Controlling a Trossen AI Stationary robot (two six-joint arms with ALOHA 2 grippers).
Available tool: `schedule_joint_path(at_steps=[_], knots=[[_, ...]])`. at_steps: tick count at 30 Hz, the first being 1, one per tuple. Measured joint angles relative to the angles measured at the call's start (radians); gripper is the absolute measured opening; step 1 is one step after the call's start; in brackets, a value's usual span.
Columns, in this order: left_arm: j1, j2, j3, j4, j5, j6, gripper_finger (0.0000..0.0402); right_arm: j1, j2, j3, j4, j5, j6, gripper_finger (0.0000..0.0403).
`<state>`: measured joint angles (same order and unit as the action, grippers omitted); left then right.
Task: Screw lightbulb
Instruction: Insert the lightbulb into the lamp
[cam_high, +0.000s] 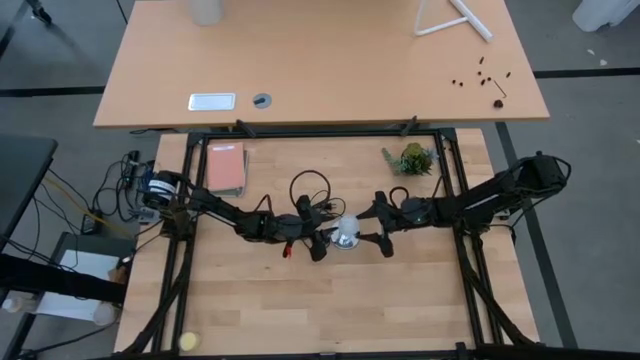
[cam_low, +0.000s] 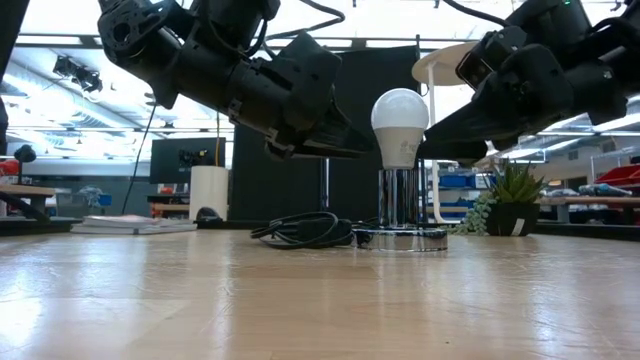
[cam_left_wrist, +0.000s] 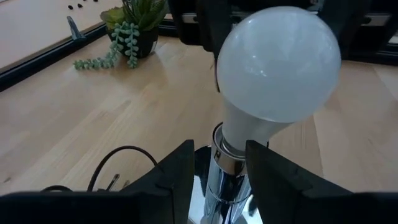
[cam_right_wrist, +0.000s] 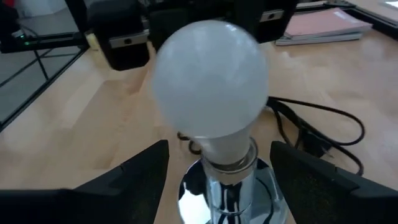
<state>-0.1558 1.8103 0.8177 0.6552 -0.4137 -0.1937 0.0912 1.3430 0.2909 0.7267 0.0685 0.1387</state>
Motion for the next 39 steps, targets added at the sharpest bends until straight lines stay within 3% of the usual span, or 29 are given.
schedule_joint_path(at_steps=[14,39], knots=[[-0.009,0.0,0.005,0.006,0.068,0.002,0.0147,-0.03,0.0,0.044,-0.049,-0.002,-0.017,0.0288],[0.009,0.0,0.005,0.034,0.062,0.029,0.0147,0.002,0.0,0.044,-0.065,-0.044,-0.011,0.0288]])
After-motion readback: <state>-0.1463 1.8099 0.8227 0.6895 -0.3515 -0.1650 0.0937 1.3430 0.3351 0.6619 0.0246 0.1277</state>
